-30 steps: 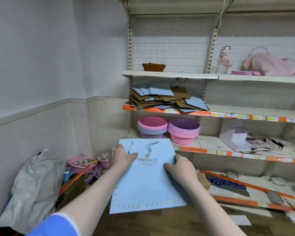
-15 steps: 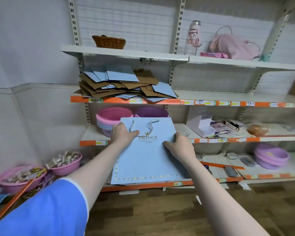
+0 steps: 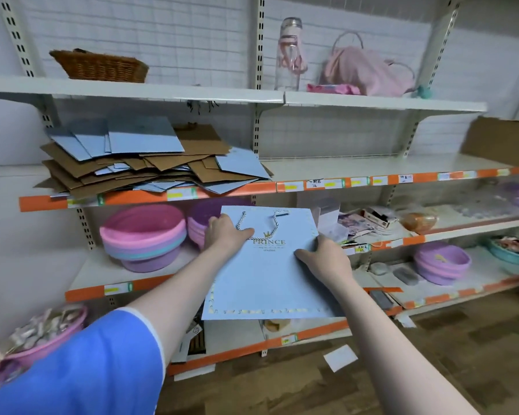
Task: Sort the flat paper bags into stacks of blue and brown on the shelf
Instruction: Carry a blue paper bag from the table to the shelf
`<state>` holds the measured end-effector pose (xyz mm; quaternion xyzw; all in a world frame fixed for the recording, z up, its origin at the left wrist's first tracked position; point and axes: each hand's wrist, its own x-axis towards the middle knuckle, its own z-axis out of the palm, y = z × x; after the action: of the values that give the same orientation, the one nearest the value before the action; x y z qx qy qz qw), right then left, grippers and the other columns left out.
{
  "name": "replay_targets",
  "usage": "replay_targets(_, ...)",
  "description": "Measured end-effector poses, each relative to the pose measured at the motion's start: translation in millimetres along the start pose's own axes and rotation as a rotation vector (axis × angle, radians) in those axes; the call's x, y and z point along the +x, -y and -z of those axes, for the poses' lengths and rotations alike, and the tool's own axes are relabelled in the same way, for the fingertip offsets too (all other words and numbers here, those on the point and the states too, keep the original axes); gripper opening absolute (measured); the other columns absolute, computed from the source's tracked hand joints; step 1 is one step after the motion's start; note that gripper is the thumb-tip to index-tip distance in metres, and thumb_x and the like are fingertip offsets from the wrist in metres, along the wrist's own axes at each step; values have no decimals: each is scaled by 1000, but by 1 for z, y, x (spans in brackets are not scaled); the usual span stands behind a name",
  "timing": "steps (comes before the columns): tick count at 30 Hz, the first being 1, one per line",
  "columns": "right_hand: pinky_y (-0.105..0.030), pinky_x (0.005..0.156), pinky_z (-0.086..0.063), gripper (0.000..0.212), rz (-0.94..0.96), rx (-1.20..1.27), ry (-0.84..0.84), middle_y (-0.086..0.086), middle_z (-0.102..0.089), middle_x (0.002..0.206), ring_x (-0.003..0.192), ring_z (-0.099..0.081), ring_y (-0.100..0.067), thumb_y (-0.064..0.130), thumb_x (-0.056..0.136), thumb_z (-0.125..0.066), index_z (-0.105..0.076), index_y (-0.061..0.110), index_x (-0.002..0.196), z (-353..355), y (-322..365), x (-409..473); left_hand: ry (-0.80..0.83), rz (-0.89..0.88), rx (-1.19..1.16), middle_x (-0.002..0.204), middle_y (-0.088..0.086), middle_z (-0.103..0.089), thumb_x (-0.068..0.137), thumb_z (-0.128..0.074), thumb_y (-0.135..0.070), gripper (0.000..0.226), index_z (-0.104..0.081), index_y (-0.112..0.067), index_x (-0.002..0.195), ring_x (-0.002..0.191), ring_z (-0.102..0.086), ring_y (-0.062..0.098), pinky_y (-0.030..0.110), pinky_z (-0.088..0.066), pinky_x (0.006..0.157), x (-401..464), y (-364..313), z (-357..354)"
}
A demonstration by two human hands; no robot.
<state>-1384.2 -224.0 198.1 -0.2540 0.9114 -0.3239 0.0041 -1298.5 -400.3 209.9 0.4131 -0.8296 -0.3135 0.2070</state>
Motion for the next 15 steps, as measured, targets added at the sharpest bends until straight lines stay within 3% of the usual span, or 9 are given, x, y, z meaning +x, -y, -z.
replay_targets(7, -34, 73, -38, 50, 17, 33, -33, -15, -58, 107, 102, -53, -33, 32, 82, -59, -48, 1, 119, 34, -63, 124, -39, 5, -34, 128, 16, -47, 78, -68, -43, 62, -50, -6, 126, 119, -46, 33, 35, -41, 92, 70, -89, -75)
replay_targets(10, -36, 80, -41, 41, 36, 14, -18, -17, -58, 113, 107, -53, -33, 34, 83, -58, -52, 3, 109, 55, -82, 174, -63, 20, -53, 127, 16, -48, 79, -68, -42, 60, -51, -4, 122, 118, -48, 33, 34, -42, 90, 95, -130, -97)
replay_targets(15, -38, 83, -44, 43, 49, 19, -21, -17, -57, 115, 108, -53, -34, 37, 82, -60, -53, 4, 108, 83, -106, 242, -111, 6, -51, 126, 16, -48, 79, -68, -41, 59, -51, -3, 120, 119, -47, 30, 33, -40, 91, 131, -185, -127)
